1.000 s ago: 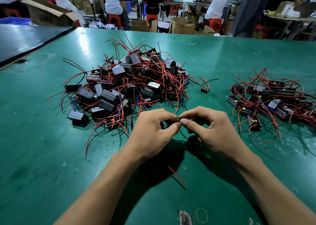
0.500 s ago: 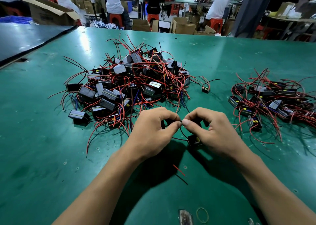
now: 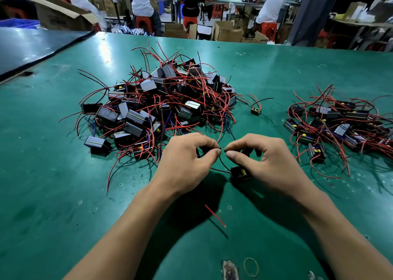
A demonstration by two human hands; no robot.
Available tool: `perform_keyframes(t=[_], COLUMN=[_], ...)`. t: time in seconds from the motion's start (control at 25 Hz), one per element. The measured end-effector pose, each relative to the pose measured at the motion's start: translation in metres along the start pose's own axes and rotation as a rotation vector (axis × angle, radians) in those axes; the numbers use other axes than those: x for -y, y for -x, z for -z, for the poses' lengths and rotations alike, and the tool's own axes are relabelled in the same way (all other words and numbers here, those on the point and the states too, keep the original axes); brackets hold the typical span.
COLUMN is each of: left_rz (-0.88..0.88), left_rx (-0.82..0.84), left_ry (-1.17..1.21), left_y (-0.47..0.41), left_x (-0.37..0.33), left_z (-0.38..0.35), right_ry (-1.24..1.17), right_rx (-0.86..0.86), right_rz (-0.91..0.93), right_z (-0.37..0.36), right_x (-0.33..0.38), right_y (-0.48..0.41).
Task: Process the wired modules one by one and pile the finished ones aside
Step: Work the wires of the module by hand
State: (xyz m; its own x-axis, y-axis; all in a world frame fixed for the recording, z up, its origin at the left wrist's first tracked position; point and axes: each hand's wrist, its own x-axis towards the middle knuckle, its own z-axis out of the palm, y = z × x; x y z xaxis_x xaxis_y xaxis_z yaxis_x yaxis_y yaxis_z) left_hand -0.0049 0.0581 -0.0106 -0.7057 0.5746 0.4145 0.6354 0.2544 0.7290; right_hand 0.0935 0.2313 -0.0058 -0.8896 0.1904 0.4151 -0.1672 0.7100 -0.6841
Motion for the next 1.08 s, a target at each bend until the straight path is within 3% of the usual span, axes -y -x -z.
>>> perform_keyframes(t=[0.32, 0.56, 0.8, 0.96, 1.08], left_rz=[0.014, 0.023, -0.015, -0.054, -0.116], left_rx=[0.049, 0.065, 0.102, 0.09, 0.052], left_ry=[-0.005, 0.001, -0.017, -0.058, -0.075], left_y=[0.0, 0.001, 0.0, 0.001, 0.0], left_x=[-0.002, -0.001, 0.001, 0.002, 0.0], left_z=[0.001, 0.001, 0.002, 0.001, 0.0], right_ry=[0.085, 0.292, 0.342, 0.25, -0.132], right_rx=[-0.048, -0.049, -0.034, -0.041, -0.026], right_rz=[0.248, 0.34, 0.376, 0.213, -0.131], right_z=[-0.006, 0.0, 0.001, -0.006, -0.012], right_x=[-0.009, -0.01, -0.004, 0.003, 0.008], right_y=[-0.002, -0.001, -0.001, 0.001, -0.001])
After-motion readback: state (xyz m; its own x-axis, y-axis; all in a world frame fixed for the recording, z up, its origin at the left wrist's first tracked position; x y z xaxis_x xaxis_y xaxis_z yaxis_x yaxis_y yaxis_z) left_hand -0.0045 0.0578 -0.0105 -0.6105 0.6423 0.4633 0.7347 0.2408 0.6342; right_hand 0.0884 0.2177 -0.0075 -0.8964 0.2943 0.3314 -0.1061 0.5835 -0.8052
